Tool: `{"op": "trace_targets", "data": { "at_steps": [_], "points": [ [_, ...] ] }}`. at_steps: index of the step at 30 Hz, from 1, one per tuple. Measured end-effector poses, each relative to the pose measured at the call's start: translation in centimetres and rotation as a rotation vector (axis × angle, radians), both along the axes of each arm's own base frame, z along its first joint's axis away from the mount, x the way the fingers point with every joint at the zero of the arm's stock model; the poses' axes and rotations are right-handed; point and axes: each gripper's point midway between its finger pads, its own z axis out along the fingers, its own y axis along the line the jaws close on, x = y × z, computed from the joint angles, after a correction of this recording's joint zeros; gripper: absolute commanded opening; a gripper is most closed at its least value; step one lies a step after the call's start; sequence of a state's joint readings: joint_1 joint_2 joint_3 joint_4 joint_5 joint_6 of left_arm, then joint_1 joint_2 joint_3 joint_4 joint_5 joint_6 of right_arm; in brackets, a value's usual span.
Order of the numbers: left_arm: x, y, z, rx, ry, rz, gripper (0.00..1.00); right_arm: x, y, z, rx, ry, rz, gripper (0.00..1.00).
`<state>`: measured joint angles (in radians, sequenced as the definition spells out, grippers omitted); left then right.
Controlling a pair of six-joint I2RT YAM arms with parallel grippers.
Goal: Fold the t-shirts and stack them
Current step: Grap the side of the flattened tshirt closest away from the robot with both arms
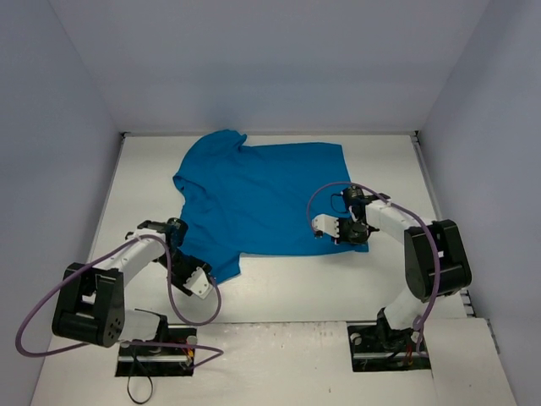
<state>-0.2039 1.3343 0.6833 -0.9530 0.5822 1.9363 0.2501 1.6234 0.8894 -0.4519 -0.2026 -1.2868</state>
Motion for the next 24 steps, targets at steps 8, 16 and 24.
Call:
{"op": "trace_targets", "data": {
  "at_steps": [8, 16, 24],
  "points": [
    [-1.1, 0.6, -0.3, 0.013, -0.062, -0.031, 0.19, -0.1, 0.0, 0.0, -0.016, -0.01, 0.008, 0.0],
    [-1.9, 0.7, 1.2, 0.006, -0.107, -0.037, 0.01, -2.7, -0.1, 0.4, -0.046, -0.002, 0.053, 0.0],
    [-3.1, 0.6, 3.2, -0.021, -0.176, -0.044, 0.0, -3.5, -0.3, 1.9, -0.046, -0.019, 0.058, 0.0]
  ]
}}
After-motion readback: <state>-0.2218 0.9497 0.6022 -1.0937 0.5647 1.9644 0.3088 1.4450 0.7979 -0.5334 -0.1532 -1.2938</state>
